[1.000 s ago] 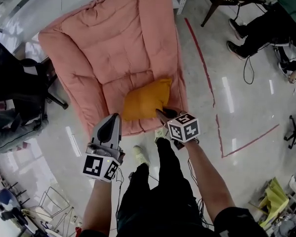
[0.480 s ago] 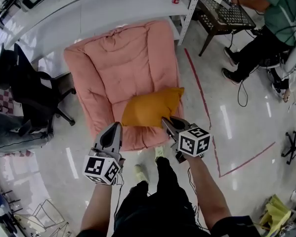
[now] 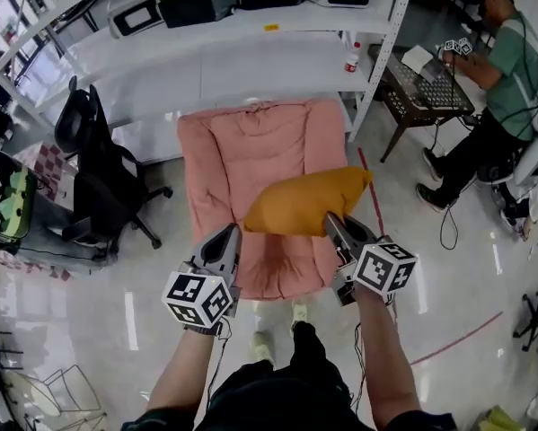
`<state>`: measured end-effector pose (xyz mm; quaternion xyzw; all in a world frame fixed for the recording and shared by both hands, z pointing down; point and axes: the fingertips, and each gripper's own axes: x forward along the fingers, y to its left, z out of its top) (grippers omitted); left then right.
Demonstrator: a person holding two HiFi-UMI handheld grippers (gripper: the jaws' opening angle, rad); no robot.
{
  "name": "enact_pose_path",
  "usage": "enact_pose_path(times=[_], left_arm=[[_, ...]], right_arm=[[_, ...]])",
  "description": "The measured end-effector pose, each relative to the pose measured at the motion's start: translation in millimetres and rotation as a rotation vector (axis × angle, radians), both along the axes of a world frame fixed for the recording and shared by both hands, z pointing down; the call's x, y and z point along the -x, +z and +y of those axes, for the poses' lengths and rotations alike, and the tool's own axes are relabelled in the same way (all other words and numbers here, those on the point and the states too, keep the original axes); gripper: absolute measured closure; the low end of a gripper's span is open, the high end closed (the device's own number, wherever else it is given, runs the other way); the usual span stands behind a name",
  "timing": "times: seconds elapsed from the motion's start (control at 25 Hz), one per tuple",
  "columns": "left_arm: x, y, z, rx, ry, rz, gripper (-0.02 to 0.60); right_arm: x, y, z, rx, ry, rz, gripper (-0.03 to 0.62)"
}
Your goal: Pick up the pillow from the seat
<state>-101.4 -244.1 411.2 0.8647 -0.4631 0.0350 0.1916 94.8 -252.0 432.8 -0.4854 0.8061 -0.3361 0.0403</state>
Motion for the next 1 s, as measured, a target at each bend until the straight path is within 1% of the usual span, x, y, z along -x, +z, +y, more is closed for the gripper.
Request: enact_pose_path(times=[0.28,0.52,0.64,0.8,1.0], left_arm=[[43.3,-59.0,6.5,-0.048,-0.040,0.002,0.577],[59.9,-100.5,9.7,-0.094,-0.060,0.005,0.577],[66.0,-125.8,5.2,-0.131,-0.066,-0.002,0.577],[73.7,-151.3,9.4,-0.163,-0.067,-0.012,0.577],[72.7,-182.8,13.8,-0.223,-0.055,-0.011,0.577]], right_arm=[[26.6,-69.3,-0.6,-0.116,0.003,0.003,0.568],[32.4,-115.0,0.8,-0.173,0.012,-0.001,0.568],[35.5,-145.0,-1.8,-0.221,0.013,0.030,0.568],[40.2,-172.0,5.7,-0.275,0.024,0.084,0.568],[40.2,-202.7,9.4,-0.343,0.033,0.140,0.568]])
